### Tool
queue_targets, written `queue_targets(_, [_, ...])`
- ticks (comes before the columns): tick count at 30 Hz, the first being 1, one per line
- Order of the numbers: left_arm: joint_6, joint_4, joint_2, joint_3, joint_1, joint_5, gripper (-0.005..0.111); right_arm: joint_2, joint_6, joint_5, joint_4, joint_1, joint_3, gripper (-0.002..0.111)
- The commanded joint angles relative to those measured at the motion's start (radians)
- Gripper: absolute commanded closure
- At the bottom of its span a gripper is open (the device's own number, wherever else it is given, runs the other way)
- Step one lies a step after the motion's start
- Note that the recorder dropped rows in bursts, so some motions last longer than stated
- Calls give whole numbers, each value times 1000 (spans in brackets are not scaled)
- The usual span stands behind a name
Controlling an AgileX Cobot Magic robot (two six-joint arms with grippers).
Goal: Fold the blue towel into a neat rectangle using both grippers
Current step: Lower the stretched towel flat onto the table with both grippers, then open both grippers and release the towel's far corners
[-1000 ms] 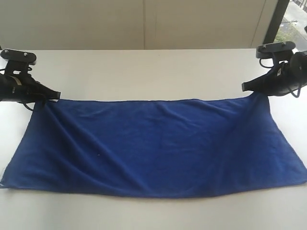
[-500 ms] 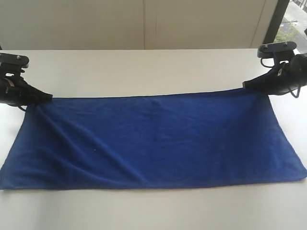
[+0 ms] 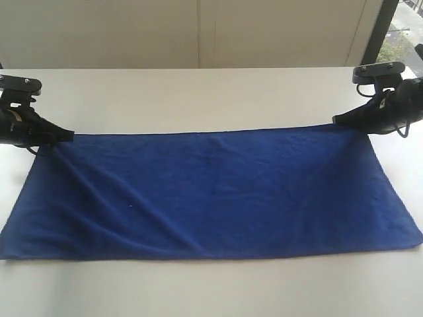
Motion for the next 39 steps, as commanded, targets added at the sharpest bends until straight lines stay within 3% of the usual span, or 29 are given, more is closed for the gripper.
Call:
queue_targets(1, [1, -3, 4, -3, 4, -18, 107, 3, 7, -16, 4, -6, -7, 108])
queue_targets(4, [1, -3, 4, -6, 4, -22, 96, 3, 7, -14, 4, -6, -7, 108])
queue_targets(8, [1, -3, 4, -6, 4, -21, 65, 3, 7, -15, 4, -6, -7, 108])
queue_targets(11, [3, -3, 4, -6, 4, -13, 51, 3, 7, -15, 4, -6, -7, 99])
queue_targets(17, [10, -3, -3, -7, 4, -2, 40, 3, 7, -13, 4, -6, -7, 67])
queue_targets(23, [19, -3, -72, -7, 4, 29, 40, -46, 42, 17, 4, -6, -7, 62])
queue_targets(25, [38, -3, -101, -7, 4, 47, 41, -73, 49, 20, 4, -6, -7, 66])
queue_targets(28, [34, -3, -152, -7, 4, 111, 53, -132, 49, 79, 4, -6, -7, 89])
queue_targets(30, [-32, -3, -172, -7, 4, 193, 70, -143, 44, 130, 4, 0, -7, 108])
queue_targets(32, [-80, -3, -170, -7, 4, 260, 90, -123, 19, 143, 4, 18, -7, 108])
queue_targets(35, [-104, -3, -160, -7, 4, 301, 107, -88, 17, 131, 4, 33, -7, 108])
queue_targets(39, [-121, -3, -137, -7, 4, 325, 107, -25, 29, 91, 4, 39, -7, 108])
